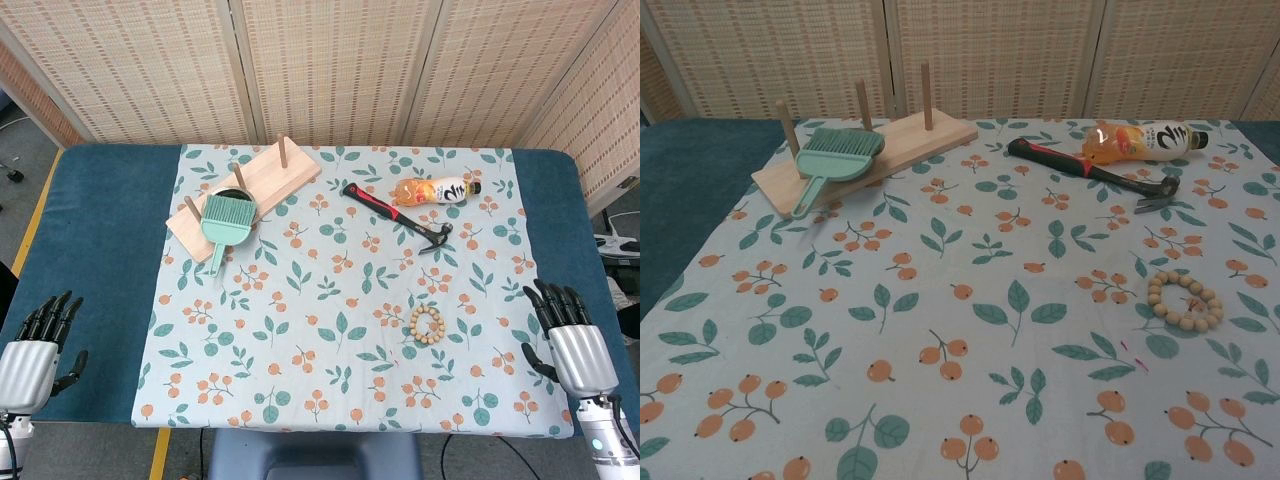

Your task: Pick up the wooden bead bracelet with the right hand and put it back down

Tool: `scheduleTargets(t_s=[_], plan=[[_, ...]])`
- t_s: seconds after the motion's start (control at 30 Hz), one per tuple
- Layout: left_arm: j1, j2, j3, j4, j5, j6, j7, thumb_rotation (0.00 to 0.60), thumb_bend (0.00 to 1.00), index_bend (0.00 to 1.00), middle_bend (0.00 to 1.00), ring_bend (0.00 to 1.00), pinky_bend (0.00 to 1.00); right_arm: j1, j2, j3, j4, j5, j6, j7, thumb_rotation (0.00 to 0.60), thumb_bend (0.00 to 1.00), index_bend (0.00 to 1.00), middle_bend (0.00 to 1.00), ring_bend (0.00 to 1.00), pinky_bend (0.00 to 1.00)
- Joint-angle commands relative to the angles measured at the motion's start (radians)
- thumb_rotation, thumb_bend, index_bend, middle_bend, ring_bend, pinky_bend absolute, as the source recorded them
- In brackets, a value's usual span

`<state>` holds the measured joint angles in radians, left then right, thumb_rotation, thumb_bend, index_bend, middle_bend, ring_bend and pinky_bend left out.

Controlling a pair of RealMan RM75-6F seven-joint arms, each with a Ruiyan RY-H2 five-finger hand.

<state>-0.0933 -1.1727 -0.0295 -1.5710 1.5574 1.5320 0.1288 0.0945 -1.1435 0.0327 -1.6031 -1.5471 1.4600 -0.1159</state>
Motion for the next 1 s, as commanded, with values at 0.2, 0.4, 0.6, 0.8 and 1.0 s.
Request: scheduleTargets(t_s=[0.2, 0.4, 0.6, 0.8, 1.0], plan=[[0.0, 0.012, 0.004, -0.017, -0.004, -0.01, -0.008, 0.6, 0.43, 0.0, 0.0, 0.0, 0.16, 0.049, -0.021, -0.036, 0.028, -0.051, -0.091, -0.052, 0.6, 0.25, 0.0, 0.0, 0.0, 0.0], [-0.006, 0.014, 0.002, -0.016, 0.002, -0.014, -0.024, 0.6, 0.43, 0.0, 0.0, 0.0, 0.16, 0.152, -0.038, -0.06, 0.035, -0.1, -0.261, -0.179, 0.6, 0.25, 0.06, 0.07, 0.0, 0.0], [-0.005, 0.02, 0.009, -0.024, 0.009, -0.017, -0.026, 0.6, 0.43, 0.0, 0.0, 0.0, 0.16, 0.245, -0.101, -0.042, 0.063, -0.056, -0.42, -0.259, 0.6, 0.25, 0.21, 0.18, 0.0, 0.0], [-0.002, 0.03, 0.007, -0.025, -0.006, -0.021, -0.04, 0.6, 0.43, 0.0, 0.0, 0.0, 0.16, 0.292, -0.17, -0.039, 0.122, -0.039, -0.478, -0.291, 0.6, 0.25, 0.31, 0.25, 0.0, 0.0], [0.003, 0.037, 0.007, -0.027, -0.008, -0.016, -0.047, 0.6, 0.43, 0.0, 0.0, 0.0, 0.16, 0.314, -0.214, -0.033, 0.165, -0.003, -0.504, -0.306, 0.6, 0.25, 0.36, 0.29, 0.0, 0.0]])
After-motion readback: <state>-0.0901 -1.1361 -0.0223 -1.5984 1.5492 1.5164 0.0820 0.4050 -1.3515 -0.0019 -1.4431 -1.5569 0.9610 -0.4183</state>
